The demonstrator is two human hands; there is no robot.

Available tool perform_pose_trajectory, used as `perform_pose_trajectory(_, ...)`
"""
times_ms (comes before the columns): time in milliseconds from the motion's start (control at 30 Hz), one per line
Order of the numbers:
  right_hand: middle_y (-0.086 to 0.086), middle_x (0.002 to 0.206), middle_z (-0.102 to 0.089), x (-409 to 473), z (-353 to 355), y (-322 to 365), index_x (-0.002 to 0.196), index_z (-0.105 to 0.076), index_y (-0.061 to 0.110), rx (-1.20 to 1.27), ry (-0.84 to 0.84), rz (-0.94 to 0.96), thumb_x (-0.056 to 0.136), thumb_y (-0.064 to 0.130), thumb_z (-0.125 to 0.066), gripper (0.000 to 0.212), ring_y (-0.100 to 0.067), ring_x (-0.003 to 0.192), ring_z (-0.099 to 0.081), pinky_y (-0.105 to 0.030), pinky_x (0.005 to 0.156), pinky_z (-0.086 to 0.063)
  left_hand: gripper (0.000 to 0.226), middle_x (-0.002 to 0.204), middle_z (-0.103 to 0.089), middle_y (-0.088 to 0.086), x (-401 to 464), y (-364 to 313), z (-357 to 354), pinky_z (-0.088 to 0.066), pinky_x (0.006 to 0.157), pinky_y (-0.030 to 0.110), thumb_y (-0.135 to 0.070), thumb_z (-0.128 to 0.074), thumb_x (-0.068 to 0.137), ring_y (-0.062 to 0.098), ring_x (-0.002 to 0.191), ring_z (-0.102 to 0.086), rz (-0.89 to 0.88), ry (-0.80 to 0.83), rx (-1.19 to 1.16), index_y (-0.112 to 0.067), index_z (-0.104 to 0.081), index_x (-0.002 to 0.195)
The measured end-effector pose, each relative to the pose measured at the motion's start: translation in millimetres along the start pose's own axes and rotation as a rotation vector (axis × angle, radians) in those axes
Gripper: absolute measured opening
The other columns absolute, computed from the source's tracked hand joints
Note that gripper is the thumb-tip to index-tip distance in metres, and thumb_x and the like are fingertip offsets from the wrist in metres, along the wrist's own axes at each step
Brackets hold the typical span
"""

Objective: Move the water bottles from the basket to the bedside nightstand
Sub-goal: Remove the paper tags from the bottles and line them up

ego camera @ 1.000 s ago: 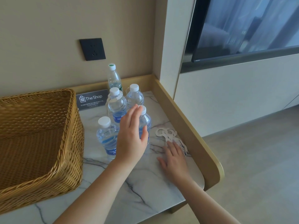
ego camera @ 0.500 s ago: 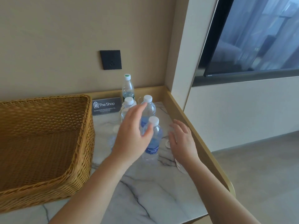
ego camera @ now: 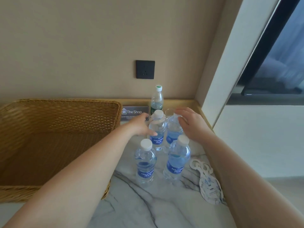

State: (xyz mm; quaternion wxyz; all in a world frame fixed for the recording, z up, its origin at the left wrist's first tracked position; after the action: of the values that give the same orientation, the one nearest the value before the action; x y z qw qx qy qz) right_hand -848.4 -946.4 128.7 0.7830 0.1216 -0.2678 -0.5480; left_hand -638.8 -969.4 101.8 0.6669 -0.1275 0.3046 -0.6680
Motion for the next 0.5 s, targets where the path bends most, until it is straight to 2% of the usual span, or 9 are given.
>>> perform_pose_trajectory(100,0.004,0.135,-0.052,-1.4,-2.5,-1.7,0.131,-0.055,0.018,0.052,-0.01,-0.009,0.099,0.019,-0.04,0.036,-0.016,0.115,-0.052,-0.015,0.09,-0.03,0.095,0.142,-0.046,0.003,1.6,4.6,-3.0,-0.038,0.089,0.028,-0.036,-0.085,0.067,0.022,0.123,-0.05,-0.021,0.032,-0.013,-0.017,-0.032,0.144)
perform_pose_trajectory(233,0.006,0.138,-0.05,-5.1,-3.5,-2.8,0.133,-0.054,0.019,0.101,-0.021,-0.006,0.099,0.018,-0.038,0.037,-0.012,0.118,-0.049,-0.018,0.094,-0.031,0.073,0.129,-0.054,0.002,-0.6,10.7,-5.9,-0.045,0.094,0.035,-0.029,-0.085,0.068,0.02,0.111,-0.056,-0.055,0.0,-0.092,-0.014,-0.05,0.13)
perform_pose_trajectory(367,0.007,0.141,-0.047,-6.5,-5.1,-4.6,0.135,-0.052,0.02,0.136,-0.027,-0.007,0.099,0.017,-0.039,0.038,-0.01,0.12,-0.048,-0.016,0.095,-0.03,0.052,0.113,-0.061,-0.002,-2.4,11.7,-6.6,-0.048,0.082,0.032,-0.041,-0.085,0.064,0.014,0.097,-0.061,-0.103,-0.076,-0.14,-0.024,-0.058,0.105)
perform_pose_trajectory(500,0.007,0.143,-0.045,-8.4,-7.3,-6.6,0.137,-0.049,0.021,0.131,-0.026,-0.003,0.099,0.015,-0.039,0.04,-0.012,0.124,-0.047,-0.018,0.097,-0.031,0.052,0.108,-0.063,-0.005,-8.8,9.9,0.0,-0.048,0.079,0.03,-0.048,-0.081,0.064,0.012,0.097,-0.059,-0.163,-0.18,-0.145,-0.025,-0.061,0.107)
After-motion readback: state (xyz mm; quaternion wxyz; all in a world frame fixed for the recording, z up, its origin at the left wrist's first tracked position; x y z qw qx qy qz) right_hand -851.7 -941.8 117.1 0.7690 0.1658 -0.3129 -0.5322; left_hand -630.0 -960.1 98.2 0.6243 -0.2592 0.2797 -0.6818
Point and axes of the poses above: each hand's wrist, its own x-axis towards the middle knuckle, its own z-axis out of the back of the hand, y = z × x, the point moved 2 cm from there along x, towards the middle knuckle
